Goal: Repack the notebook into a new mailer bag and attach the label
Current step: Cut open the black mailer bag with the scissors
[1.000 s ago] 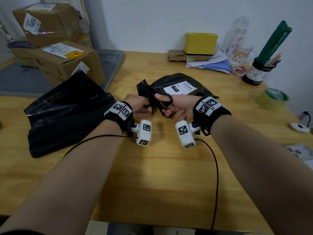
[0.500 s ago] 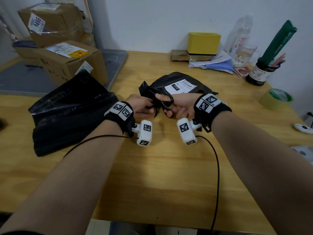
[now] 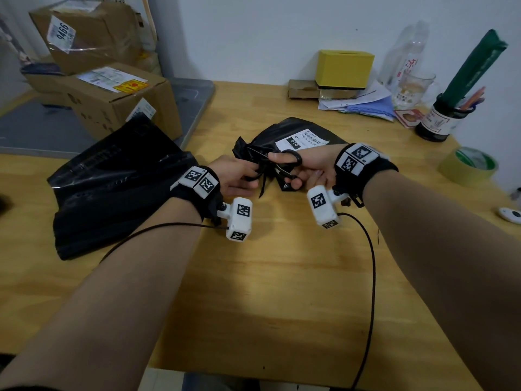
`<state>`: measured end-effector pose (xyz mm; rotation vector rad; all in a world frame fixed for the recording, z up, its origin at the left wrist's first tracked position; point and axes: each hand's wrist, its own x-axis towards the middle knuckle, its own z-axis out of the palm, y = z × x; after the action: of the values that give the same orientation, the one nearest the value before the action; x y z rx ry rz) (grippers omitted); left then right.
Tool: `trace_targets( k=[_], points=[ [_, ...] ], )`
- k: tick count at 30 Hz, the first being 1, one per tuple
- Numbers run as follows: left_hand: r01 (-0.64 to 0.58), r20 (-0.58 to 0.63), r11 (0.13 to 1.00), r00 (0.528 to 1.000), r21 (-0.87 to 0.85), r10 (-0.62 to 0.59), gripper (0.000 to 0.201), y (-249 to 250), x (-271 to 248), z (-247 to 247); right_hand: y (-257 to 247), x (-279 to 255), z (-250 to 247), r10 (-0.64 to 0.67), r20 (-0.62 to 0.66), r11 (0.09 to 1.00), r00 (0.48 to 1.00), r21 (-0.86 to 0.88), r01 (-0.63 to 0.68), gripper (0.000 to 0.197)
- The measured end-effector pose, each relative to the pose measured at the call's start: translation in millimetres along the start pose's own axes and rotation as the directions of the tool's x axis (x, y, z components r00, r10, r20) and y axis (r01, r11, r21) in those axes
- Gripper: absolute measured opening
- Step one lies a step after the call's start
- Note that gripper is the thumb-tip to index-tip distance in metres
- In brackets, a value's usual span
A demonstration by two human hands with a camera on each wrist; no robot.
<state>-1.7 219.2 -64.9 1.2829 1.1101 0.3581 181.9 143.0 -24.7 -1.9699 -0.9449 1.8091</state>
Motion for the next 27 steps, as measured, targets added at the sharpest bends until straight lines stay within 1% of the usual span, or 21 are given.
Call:
trace_targets(
  k=[4, 8, 11, 15, 20, 22, 25, 27],
  points=[
    [0.019, 0.014, 1.000, 1.000, -0.015, -0.019, 0.026, 2.1, 0.3, -1.1, 3.2, 5.8, -5.4, 0.016, 0.009, 1.000, 1.000, 0.020, -0.016, 0.057],
    [0.045, 0.028, 0.999, 0.999, -0.007, -0.044, 0.027, 3.2, 0.9, -2.0, 2.2, 7.5, -6.8, 0.032, -0.023, 0.999, 0.999, -0.038, -0.033, 0.058],
    [0.052, 0.036, 0.999, 0.998, 0.007, -0.052, 0.027, 3.9, 1.0, -2.1, -1.9, 9.8, -7.3, 0.031, -0.003, 0.997, 1.000, -0.065, -0.031, 0.060],
    [0.048, 0.038, 0.999, 0.998, 0.010, -0.048, 0.028, 2.6, 2.7, -3.1, -4.2, 11.0, -9.7, 0.033, 0.011, 0.998, 0.999, -0.058, -0.032, 0.058],
    [0.034, 0.056, 0.999, 0.998, 0.006, -0.034, 0.027, 1.4, 2.3, -3.8, -5.5, 11.2, -7.1, 0.017, -0.030, 0.996, 0.999, -0.092, -0.020, 0.060],
    [0.029, 0.062, 0.999, 0.998, 0.017, -0.030, 0.026, 1.0, 1.7, -3.9, -6.5, 11.6, -7.4, 0.021, -0.015, 0.995, 1.000, -0.101, -0.022, 0.061],
    [0.024, 0.069, 0.999, 0.997, 0.029, -0.026, 0.022, 0.7, 1.3, -3.4, -6.2, 12.0, -9.6, 0.028, -0.005, 0.997, 1.000, -0.077, -0.028, 0.059],
    [0.020, 0.080, 0.999, 0.997, 0.034, -0.023, 0.021, 1.1, 0.5, -4.5, -7.6, 12.6, -8.8, 0.035, -0.014, 0.995, 0.999, -0.096, -0.036, 0.061]
  ],
)
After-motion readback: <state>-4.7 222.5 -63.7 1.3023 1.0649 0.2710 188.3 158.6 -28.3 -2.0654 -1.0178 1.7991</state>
